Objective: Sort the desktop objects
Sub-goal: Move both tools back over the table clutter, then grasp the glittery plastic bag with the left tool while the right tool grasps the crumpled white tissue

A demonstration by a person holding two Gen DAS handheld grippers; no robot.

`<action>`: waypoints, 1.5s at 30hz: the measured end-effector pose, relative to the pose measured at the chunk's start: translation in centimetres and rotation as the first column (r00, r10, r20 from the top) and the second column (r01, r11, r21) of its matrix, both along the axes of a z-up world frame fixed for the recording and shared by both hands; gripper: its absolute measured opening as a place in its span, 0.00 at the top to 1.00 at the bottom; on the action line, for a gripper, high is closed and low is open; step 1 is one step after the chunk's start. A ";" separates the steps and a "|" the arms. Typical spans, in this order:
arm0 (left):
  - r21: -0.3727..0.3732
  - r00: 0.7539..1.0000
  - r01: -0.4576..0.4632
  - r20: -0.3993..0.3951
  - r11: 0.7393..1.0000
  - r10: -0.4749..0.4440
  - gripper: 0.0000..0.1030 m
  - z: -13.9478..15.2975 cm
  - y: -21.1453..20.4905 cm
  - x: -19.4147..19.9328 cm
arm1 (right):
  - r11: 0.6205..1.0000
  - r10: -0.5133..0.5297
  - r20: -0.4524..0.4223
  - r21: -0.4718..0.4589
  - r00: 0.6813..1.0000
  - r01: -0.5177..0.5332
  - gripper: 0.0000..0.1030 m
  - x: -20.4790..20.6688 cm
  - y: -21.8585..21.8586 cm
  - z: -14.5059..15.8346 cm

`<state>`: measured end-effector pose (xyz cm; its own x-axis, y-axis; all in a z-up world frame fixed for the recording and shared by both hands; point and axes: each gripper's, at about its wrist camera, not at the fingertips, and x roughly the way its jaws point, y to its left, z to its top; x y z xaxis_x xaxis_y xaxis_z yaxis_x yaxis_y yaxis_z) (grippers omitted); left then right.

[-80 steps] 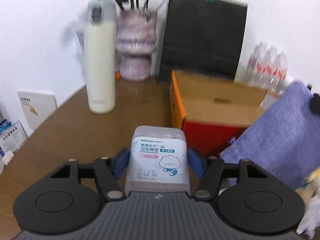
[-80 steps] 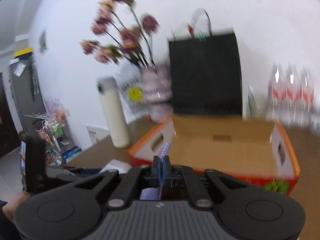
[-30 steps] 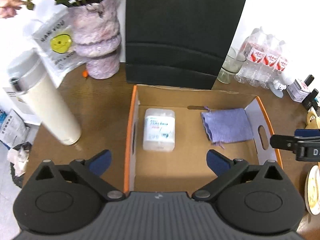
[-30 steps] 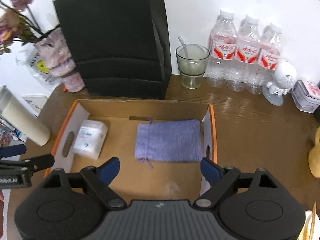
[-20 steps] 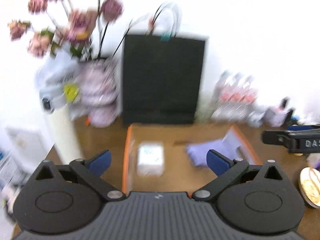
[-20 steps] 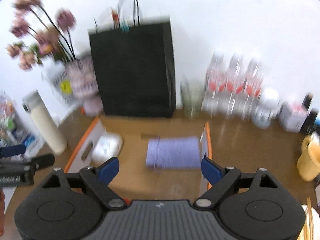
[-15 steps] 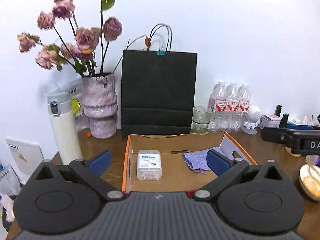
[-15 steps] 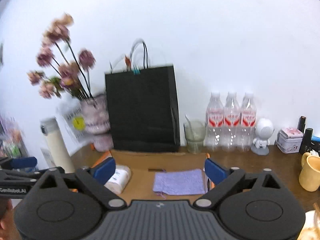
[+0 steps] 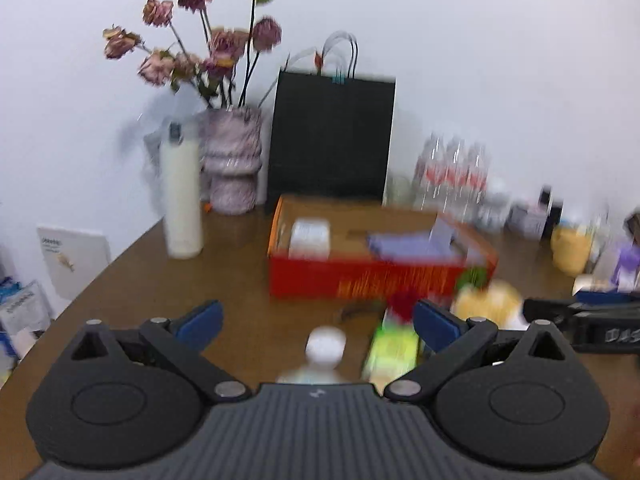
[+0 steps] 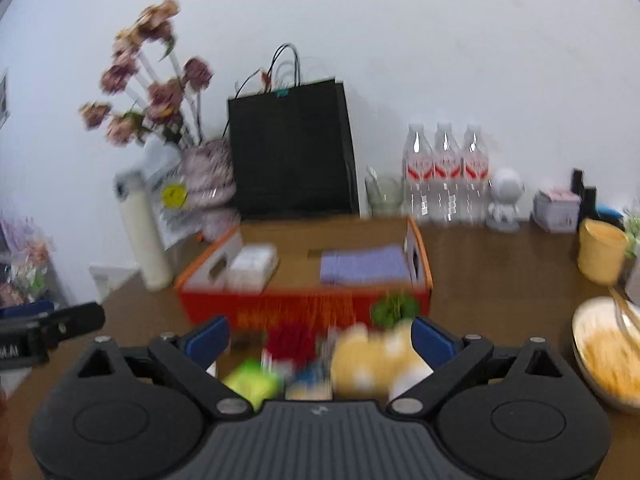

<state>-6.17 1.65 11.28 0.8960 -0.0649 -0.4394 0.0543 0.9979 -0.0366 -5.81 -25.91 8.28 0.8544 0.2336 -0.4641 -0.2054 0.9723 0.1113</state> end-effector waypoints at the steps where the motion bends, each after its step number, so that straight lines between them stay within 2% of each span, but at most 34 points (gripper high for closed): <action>1: 0.020 0.999 -0.007 -0.033 1.000 0.008 0.00 -1.1 -0.2 -0.8 | 1.000 -0.007 -0.007 -0.011 1.000 0.007 0.05 -1.2 -0.1 -0.7; 3: -0.007 0.997 -0.029 -0.078 1.000 0.028 0.00 -2.5 -0.1 -2.1 | 1.000 -0.021 -0.012 0.007 1.000 0.021 0.05 -3.8 -0.3 -2.2; 6: -0.130 0.988 0.029 -0.149 0.991 -0.049 0.00 -4.2 1.1 -4.0 | 0.996 -0.027 0.013 0.084 1.000 0.025 0.05 -7.8 -0.9 -3.9; 10: -0.093 0.988 0.007 -0.153 0.996 -0.021 0.00 -4.1 1.9 -6.2 | 0.997 0.014 0.016 0.070 1.000 -0.015 0.05 -11.1 -0.8 -5.3; 14: -0.104 0.991 0.031 -0.125 0.994 -0.044 0.00 -3.8 2.3 -7.8 | 0.998 0.020 0.003 0.062 1.000 -0.021 0.05 -12.3 -0.4 -5.2; 18: -0.107 0.991 0.033 -0.127 0.994 -0.046 0.00 -4.7 1.5 -7.4 | 0.999 -0.022 0.039 0.026 0.999 0.021 0.05 -12.6 0.0 -5.1; 21: -0.106 0.992 0.028 -0.120 0.994 -0.041 0.00 -5.5 1.3 -7.2 | 0.998 0.000 0.058 0.062 0.998 -0.004 0.06 -13.0 -0.4 -5.6; 24: -0.120 0.992 0.062 -0.100 0.991 -0.074 0.00 -5.8 1.5 -6.6 | 0.998 0.009 0.043 0.068 0.999 -0.012 0.07 -12.7 -0.4 -6.1; 27: -0.095 0.995 0.050 -0.084 0.994 -0.058 0.00 -5.5 1.4 -5.0 | 0.998 0.011 0.034 0.063 0.999 -0.013 0.12 -11.7 -0.5 -6.4; 30: -0.053 0.997 0.056 -0.048 0.997 -0.059 0.02 -5.1 0.8 -3.0 | 1.000 0.021 0.052 0.018 0.998 -0.022 0.19 -10.3 -0.8 -6.0; 33: -0.026 0.997 0.058 -0.052 0.998 -0.059 0.09 -5.1 0.6 -0.5 | 1.000 -0.022 0.052 0.012 0.998 0.021 0.19 -8.6 -1.4 -5.6; 37: -0.048 0.994 0.084 -0.071 0.995 -0.087 0.19 -5.4 0.8 2.2 | 0.999 -0.047 0.022 0.012 0.999 0.047 0.19 -6.3 -1.8 -5.9; 41: -0.050 0.990 0.072 -0.115 0.996 -0.077 0.38 -6.2 1.0 4.0 | 1.000 -0.012 -0.009 -0.010 1.000 0.012 0.31 -3.8 -0.9 -6.4; 44: -0.080 0.988 0.058 -0.139 0.995 -0.069 0.48 -6.9 1.9 4.5 | 0.998 -0.012 -0.013 -0.069 1.000 0.011 0.32 -1.6 0.1 -6.6; 45: -0.089 0.986 0.059 -0.149 0.994 -0.072 0.49 -7.1 2.2 4.6 | 0.996 -0.014 -0.026 -0.084 1.000 0.012 0.33 -0.7 0.4 -6.8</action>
<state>-1.61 3.87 4.16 0.8118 -0.1634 -0.5605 0.1064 0.9854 -0.1332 -6.56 -25.51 1.48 0.8441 0.1818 -0.5044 -0.1907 0.9810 0.0345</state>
